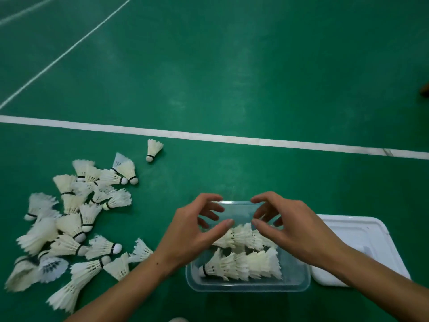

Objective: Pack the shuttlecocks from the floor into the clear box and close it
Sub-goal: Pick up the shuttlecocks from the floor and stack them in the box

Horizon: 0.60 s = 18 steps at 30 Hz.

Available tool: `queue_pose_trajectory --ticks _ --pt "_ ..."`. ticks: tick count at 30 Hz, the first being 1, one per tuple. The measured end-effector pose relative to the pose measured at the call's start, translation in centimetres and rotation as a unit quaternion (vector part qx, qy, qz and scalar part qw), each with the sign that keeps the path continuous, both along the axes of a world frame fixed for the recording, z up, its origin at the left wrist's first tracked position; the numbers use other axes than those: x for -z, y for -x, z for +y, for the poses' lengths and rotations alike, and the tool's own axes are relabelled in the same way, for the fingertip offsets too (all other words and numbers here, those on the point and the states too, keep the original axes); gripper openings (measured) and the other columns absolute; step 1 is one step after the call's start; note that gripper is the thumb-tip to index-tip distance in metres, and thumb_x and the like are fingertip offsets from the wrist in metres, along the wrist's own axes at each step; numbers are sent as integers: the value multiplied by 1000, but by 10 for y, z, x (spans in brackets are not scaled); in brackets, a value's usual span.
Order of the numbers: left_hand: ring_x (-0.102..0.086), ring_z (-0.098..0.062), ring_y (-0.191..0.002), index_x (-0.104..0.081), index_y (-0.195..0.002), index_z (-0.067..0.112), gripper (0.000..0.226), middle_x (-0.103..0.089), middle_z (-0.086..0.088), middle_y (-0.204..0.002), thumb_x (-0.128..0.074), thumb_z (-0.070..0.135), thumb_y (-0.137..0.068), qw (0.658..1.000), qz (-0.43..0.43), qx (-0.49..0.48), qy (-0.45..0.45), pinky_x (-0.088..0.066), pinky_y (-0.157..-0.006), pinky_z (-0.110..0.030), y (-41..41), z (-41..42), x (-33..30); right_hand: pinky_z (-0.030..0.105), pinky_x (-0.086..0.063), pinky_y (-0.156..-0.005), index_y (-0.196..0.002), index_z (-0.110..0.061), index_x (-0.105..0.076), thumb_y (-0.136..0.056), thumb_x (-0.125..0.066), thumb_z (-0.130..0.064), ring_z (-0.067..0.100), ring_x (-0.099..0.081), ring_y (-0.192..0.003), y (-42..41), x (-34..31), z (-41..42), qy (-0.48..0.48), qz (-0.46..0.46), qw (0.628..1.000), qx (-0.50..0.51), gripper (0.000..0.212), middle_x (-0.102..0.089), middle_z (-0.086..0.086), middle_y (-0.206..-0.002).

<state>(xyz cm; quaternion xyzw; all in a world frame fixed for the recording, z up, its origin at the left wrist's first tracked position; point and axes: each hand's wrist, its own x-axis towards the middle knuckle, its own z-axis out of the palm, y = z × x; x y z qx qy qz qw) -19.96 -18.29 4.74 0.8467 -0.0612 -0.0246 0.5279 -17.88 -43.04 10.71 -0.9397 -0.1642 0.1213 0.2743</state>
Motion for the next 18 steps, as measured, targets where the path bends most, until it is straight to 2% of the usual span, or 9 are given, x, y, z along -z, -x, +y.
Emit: queue_pose_trajectory --ticks 5,10,12,18 --pt "-72 -5 -95 -64 -123 31 44 -74 20 -104 -81 46 -86 995 23 -102 3 -60 -77 -26 23 67 4 31 -61 -85 -134 -42 -51 -93 -58 -60 -6 -66 -94 -27 -7 64 38 -6 994 -102 45 -69 -28 -105" --pt "-72 -4 -96 -64 -123 34 46 -75 18 -103 -86 40 -83 979 72 -189 -6 -60 -77 -29 54 135 26 32 -60 -86 -136 -38 -49 -98 -61 -52 0 -67 -97 -37 6 134 58 8 978 -202 42 -70 -23 -109" --pt "-71 -5 -96 -63 -123 35 51 -75 19 -102 -88 42 -80 975 94 -202 -15 -60 -77 -31 67 158 38 33 -58 -88 -138 -37 -48 -100 -61 -50 1 -66 -100 -36 14 162 74 9 968 -239 42 -71 -22 -114" --pt "-65 -4 -102 -61 -127 39 66 -72 21 -111 -93 50 -70 970 128 -189 -79 -57 -77 -25 96 200 73 41 -56 -90 -137 -35 -45 -98 -62 -43 13 -66 -109 -37 57 225 114 11 947 -299 44 -69 -16 -122"
